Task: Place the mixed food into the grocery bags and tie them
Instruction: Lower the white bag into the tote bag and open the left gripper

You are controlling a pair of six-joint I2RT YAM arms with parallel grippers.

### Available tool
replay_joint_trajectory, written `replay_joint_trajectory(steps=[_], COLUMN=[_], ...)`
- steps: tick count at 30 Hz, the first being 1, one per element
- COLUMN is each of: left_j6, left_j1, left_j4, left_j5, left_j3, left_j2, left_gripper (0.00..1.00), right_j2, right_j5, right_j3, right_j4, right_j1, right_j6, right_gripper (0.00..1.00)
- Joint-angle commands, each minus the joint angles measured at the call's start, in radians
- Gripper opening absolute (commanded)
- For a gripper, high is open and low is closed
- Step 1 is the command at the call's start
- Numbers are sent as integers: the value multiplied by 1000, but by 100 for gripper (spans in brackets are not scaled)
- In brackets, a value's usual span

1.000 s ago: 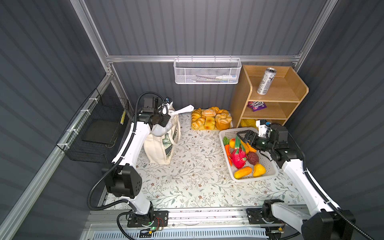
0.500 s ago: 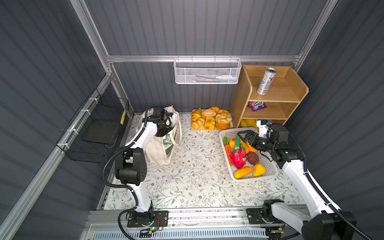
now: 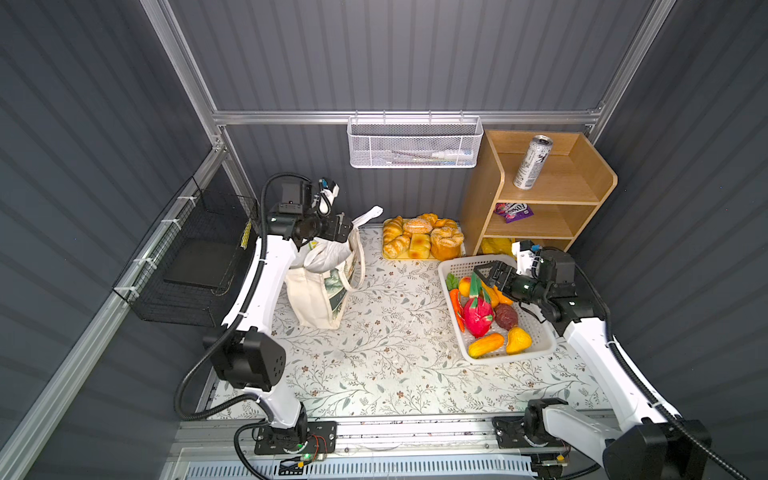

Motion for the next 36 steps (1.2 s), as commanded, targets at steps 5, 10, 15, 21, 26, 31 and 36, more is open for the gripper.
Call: replay_joint_trajectory(steps=[5,10,15,21,26,31,36], left_j6=[-103,-99,-98,-109,-124,-141,-142], left_j1=[62,85,90,90,90,90,90], left_j4=[34,13,-6,-47,-35,216,783], left_j5=[-55,-126,-63,-19,62,44,-133], left_j3=[-223,-277,-292,-173,-61,-283,-909], left_j2=[29,148,203,112,-6,-211,-452], left_gripper=[100,100,100,100,100,100,100], right_j2=[-2,-10,-30,-19,-11,-4,-46], right_j5=[11,11,22,10,74,293,632], right_j3=[30,27,32,77,176,249,31], right_j4=[-25,-33,-46,-83,-165,-206,103], right_j1=[2,2,2,2,-4,-13,-16], right_j6=[-33,-38,-37,-54,-92,-112,-301], right_gripper=[94,94,95,96,99,99,99])
